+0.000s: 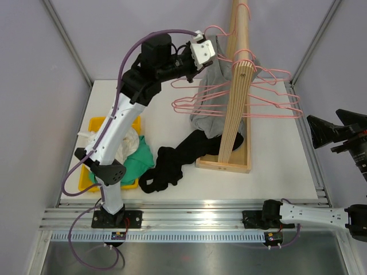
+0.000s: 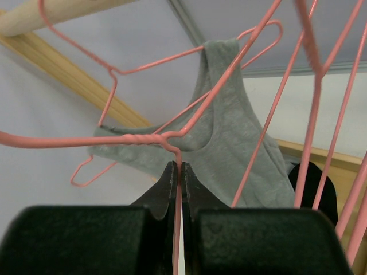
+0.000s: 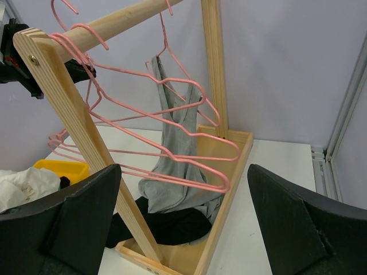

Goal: Remove the tank top from the hanger
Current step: Hang the hanger back to the clothesline with the left arm

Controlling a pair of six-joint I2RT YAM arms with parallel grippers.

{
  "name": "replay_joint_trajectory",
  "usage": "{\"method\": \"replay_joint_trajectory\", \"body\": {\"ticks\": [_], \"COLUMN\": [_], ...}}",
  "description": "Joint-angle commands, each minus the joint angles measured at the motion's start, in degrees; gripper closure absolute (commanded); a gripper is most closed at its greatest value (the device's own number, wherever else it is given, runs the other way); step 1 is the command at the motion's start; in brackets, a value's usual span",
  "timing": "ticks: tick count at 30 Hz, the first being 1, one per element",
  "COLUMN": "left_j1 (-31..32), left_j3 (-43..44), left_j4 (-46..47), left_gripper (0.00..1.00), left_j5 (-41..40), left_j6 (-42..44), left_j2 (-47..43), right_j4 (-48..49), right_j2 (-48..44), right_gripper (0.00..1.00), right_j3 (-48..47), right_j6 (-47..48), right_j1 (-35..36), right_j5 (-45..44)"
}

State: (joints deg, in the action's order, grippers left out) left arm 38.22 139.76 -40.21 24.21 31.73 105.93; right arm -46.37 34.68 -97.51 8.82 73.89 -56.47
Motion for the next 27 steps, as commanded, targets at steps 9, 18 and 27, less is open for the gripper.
{"method": "replay_joint_trajectory", "body": {"ticks": [9,18,27], "left_j1": [9.77,11.79,13.9], "left_j3": [4.46,2.72,-0.28], "left_j4": [13.66,10.94,5.06], "left_gripper": [1.0,1.0,1.0], "left_j5": [-6.27,-9.53,-14.97], "left_j6": [2.64,4.05,5.98], "left_j2": [4.63,6.04,4.99], "right_j4": [1.46,2.07,2.6], "right_j2": [-4.96,-7.95,-8.22], "right_gripper": [0.01,0.01,0.01], "right_j3": [3.21,4.35,5.4], "right_j6": [0.85,0.5,0.5], "right_j1": [0.29,0.29,0.29], "right_j5": [-0.22,0.92,1.62]}}
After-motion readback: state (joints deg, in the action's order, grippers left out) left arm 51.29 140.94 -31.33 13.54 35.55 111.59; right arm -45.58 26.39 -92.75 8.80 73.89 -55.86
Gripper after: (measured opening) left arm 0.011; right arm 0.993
